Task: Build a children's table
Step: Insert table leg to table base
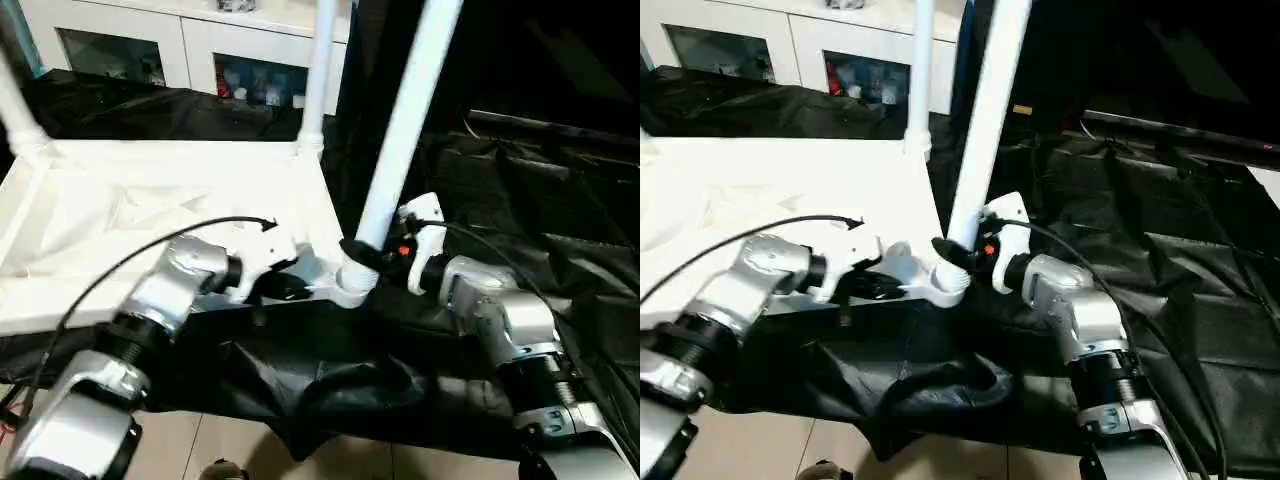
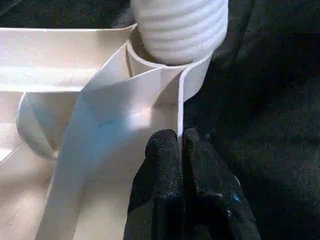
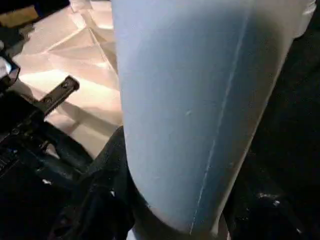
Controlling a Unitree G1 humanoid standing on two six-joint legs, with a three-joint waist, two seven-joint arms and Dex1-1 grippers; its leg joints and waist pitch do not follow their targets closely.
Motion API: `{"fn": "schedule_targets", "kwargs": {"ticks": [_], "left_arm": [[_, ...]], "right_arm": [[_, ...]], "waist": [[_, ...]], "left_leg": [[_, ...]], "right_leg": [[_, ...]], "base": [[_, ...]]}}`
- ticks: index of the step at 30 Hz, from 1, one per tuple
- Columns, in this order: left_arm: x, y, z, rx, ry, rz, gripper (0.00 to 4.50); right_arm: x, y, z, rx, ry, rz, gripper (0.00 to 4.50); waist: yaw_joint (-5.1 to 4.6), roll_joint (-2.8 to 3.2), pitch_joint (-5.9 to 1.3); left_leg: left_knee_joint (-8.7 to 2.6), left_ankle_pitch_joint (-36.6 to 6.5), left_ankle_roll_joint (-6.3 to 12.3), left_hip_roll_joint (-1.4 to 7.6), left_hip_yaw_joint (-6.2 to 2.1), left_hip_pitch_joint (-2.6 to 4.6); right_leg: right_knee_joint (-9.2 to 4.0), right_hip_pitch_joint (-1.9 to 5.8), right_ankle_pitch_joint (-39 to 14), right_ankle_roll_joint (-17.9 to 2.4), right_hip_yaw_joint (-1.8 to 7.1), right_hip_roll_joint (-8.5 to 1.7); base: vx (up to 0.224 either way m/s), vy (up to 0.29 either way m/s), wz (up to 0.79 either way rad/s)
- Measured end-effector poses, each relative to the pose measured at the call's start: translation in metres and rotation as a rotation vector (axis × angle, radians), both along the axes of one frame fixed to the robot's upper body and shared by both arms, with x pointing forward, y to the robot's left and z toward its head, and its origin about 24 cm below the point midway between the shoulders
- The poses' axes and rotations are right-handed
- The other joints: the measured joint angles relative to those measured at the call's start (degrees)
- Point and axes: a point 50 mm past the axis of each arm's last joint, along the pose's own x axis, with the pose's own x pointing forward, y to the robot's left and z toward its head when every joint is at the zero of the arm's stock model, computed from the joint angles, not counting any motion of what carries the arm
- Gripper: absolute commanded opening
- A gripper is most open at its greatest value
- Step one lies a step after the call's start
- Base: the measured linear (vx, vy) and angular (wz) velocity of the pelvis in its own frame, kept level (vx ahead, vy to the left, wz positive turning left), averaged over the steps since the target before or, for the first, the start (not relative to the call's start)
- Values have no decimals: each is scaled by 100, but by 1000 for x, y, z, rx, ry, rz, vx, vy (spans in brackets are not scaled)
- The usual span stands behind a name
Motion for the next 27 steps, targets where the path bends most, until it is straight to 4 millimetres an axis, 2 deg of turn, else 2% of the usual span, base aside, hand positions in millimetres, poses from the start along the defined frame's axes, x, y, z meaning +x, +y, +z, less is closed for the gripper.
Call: {"fn": "schedule_targets", "kwargs": {"ticks": [15, 27], "left_arm": [[-3, -1, 0, -17, 38, 50, 0], [-3, -8, -2, -30, 51, 67, 0]], "right_arm": [[11, 1, -7, 25, 6, -35, 191], [1, -12, -25, 184, 7, -132, 191]], "waist": [[-30, 4, -2], [-6, 39, -18]], "left_leg": [[0, 0, 0, 0, 2, 1], [-1, -2, 3, -1, 3, 1]], "right_leg": [[-4, -1, 0, 0, 1, 0], [-9, 1, -1, 0, 2, 0]], "base": [[0, 0, 0], [0, 0, 0]]}}
